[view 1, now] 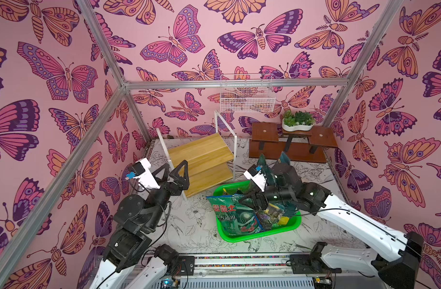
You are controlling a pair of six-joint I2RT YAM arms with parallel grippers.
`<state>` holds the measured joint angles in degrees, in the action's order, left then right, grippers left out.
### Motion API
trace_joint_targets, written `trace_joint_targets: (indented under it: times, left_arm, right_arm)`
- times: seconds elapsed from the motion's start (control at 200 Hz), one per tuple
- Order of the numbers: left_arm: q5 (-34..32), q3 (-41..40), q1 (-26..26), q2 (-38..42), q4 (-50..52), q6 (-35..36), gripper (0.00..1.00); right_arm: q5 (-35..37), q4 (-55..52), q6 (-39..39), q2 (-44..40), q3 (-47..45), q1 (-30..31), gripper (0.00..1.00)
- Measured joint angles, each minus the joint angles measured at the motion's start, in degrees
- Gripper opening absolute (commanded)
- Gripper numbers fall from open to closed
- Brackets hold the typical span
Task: Take down the fertilizer bag from the shelf
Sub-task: Place the fertilizer bag in the storage box, then reset both arms
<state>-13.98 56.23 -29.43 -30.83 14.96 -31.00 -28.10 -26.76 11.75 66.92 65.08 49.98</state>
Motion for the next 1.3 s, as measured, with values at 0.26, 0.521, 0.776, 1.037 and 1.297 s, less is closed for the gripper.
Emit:
trace_joint_targets:
  times: [0.26, 0.521, 0.776, 1.037, 1.297]
  left_arm:
    - [-6.84, 15.28, 0.72, -9.97, 7.43, 6.67, 1.00]
    - [-14.95, 22.62, 7.45, -14.64, 11.02, 14.73, 1.00]
    - [-3.39, 22.03, 27.69, -19.54, 13.88, 11.10, 1.00]
    - [8.24, 13.07, 43.69, -21.00, 13.97, 6.71, 1.00]
    - [9.77, 5.09, 45.42, -20.74, 12.81, 6.56, 1.00]
  right_arm:
    - [8.31, -6.34, -4.48, 0.24, 19.37, -2.16, 0.72]
    - [13.70, -11.78, -3.56, 0.46, 27.82, -20.55, 0.73]
    - [13.57, -14.53, -1.01, 0.76, 23.78, -36.44, 0.74]
    - [19.82, -14.93, -0.81, 0.81, 17.73, -44.19, 0.76]
    - [27.32, -11.39, -0.35, 0.20, 10.10, -49.29, 0.81]
